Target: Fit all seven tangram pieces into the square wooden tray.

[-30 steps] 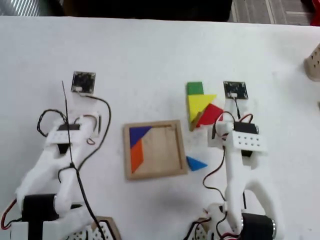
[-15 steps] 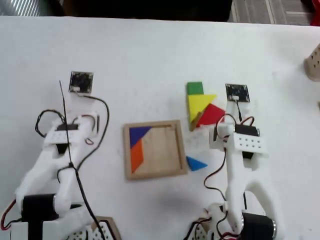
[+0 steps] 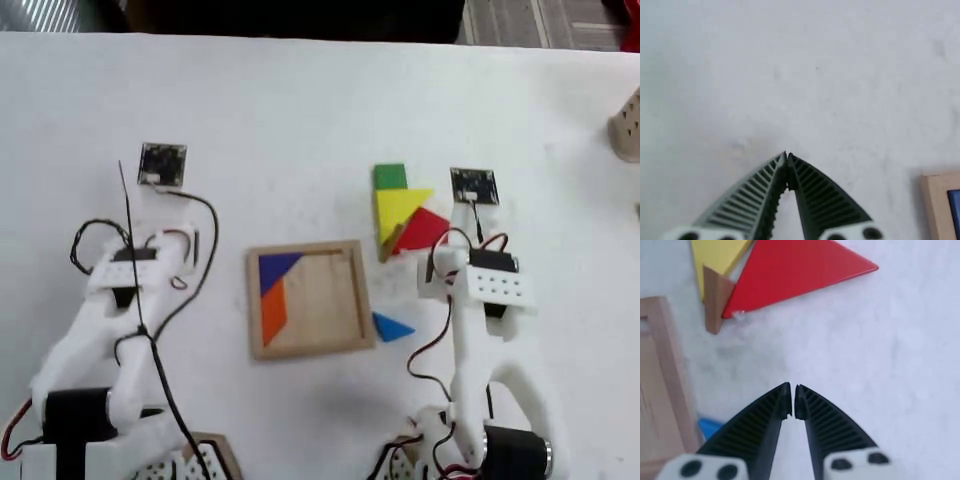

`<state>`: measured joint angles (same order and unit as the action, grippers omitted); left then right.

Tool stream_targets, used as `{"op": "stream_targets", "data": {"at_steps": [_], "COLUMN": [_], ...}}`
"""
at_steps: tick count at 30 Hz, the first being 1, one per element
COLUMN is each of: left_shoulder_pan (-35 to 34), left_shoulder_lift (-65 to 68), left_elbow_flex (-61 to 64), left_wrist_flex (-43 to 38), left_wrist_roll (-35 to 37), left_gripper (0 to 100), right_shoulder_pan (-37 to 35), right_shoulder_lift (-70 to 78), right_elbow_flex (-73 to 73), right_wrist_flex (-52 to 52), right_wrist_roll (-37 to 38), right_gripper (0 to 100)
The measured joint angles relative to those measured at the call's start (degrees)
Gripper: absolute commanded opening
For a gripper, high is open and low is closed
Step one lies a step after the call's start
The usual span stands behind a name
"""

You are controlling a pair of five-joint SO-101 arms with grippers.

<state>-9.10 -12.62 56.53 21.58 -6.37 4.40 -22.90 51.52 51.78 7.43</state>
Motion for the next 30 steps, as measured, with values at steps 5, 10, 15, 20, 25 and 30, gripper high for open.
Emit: {"op": "stream_targets", "data": {"at_steps": [5,10,15,20,25,30], "left_shoulder_pan": [0.0,0.0,0.0,0.0,0.0,0.0], "left_shoulder_lift": [0.0,0.0,0.0,0.0,0.0,0.0], "left_elbow_flex": [0.0,0.0,0.0,0.0,0.0,-0.7], "left_wrist_flex": [0.0,0.0,0.0,0.0,0.0,2.3], "left_wrist_roll": [0.0,0.0,0.0,0.0,0.0,0.0], "left_gripper": [3,3,2,2,2,2], "right_shoulder_pan": [-0.5,-1.3,-1.5,-1.4,-1.4,0.0], "right_shoulder_lift": [0.0,0.0,0.0,0.0,0.0,0.0], "right_elbow_flex": [0.0,0.0,0.0,0.0,0.0,0.0], "right_wrist_flex": [0.1,0.1,0.1,0.1,0.2,0.2], "right_wrist_roll": [-0.1,-0.1,-0.1,-0.1,-0.1,-0.1], "right_gripper": [2.2,2.2,2.2,2.2,6.0,13.9]}}
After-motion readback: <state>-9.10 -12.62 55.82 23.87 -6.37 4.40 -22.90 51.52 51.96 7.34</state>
